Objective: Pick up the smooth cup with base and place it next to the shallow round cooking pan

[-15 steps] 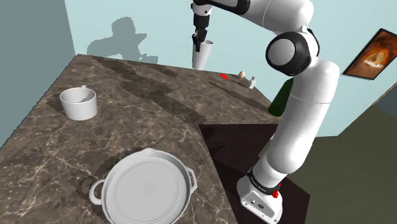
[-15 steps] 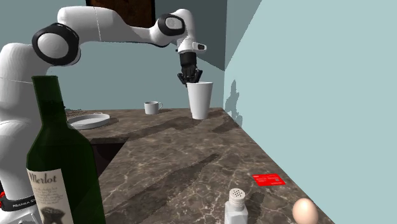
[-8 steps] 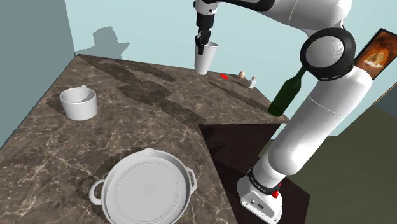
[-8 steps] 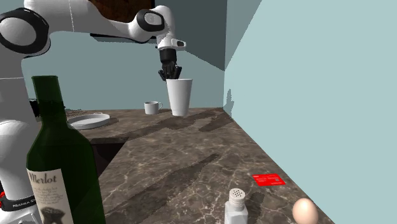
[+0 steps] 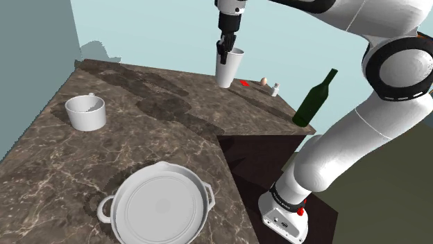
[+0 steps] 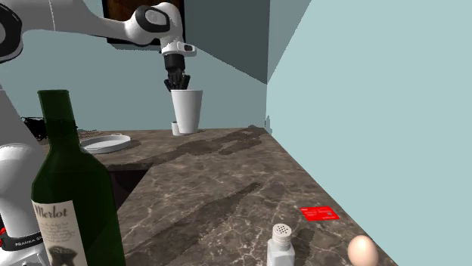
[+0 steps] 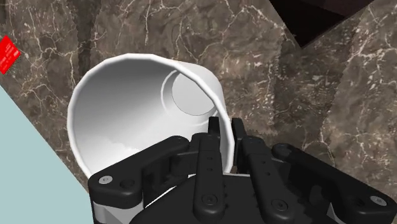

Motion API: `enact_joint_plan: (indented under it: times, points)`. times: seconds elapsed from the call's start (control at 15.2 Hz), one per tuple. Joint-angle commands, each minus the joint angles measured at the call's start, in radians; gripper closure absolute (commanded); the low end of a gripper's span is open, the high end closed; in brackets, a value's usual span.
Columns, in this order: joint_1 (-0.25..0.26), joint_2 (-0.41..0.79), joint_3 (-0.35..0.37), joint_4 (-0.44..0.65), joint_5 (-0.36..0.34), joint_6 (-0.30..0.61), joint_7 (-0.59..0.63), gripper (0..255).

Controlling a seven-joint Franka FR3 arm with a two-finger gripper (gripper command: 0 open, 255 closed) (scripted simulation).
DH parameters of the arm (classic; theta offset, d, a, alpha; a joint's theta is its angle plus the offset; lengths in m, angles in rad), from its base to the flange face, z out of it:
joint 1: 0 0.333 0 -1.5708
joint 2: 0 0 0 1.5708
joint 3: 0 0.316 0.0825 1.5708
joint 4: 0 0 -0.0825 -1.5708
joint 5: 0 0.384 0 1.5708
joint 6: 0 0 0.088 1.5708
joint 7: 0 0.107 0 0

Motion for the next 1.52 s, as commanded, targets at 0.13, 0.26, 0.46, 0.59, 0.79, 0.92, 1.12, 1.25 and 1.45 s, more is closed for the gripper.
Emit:
enact_joint_plan:
  times: [0.13,0.26,0.46,0.59,0.79,0.92,1.12,1.25,1.45]
  points:
    - [0.032,-0.105,0.046,-0.083,0.022,-0.035,0.071,255]
    - [0.047,-0.149,0.069,-0.111,0.036,-0.056,0.105,255]
    - [0.069,-0.209,0.106,-0.144,0.06,-0.09,0.156,255]
    - [0.084,-0.245,0.132,-0.16,0.079,-0.115,0.192,255]
    - [0.106,-0.292,0.173,-0.175,0.111,-0.153,0.247,255]
    - [0.12,-0.319,0.201,-0.179,0.134,-0.179,0.285,255]
    - [0.14,-0.352,0.246,-0.177,0.171,-0.218,0.345,255]
    - [0.153,-0.37,0.278,-0.169,0.197,-0.244,0.387,255]
    - [0.169,-0.389,0.328,-0.15,0.238,-0.282,0.453,255]
